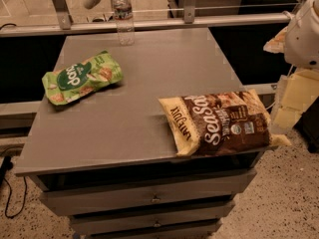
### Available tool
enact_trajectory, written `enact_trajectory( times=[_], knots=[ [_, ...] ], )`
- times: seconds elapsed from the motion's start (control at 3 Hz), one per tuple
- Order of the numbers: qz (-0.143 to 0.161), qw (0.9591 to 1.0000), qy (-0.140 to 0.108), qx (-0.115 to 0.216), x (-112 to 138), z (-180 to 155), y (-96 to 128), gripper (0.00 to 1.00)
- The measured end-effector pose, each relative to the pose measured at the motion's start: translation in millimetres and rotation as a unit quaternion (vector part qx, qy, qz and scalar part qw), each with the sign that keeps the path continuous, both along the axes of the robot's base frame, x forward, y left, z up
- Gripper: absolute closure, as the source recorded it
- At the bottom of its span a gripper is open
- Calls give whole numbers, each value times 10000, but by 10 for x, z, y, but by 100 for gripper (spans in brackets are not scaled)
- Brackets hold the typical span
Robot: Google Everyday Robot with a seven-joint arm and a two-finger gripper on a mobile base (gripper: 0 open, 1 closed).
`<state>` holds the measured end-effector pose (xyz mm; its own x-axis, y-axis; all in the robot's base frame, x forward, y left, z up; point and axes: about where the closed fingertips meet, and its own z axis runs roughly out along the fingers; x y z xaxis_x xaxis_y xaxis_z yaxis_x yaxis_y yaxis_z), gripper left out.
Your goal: Pick green rice chip bag
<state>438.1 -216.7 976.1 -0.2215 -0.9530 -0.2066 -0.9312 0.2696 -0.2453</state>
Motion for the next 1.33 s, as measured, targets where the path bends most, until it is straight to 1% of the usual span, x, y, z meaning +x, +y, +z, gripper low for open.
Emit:
enact_trajectory(
  times=[0.33, 0.67, 1.0, 1.33],
  knots=[
    [1, 10000, -1, 1, 1, 0, 1, 0],
    [176, 9996, -34, 209, 167, -22, 200, 0],
    [546, 9968, -70, 572, 512, -91, 746, 0],
    [999, 9898, -169, 1000, 883, -133, 1440, 0]
  ],
)
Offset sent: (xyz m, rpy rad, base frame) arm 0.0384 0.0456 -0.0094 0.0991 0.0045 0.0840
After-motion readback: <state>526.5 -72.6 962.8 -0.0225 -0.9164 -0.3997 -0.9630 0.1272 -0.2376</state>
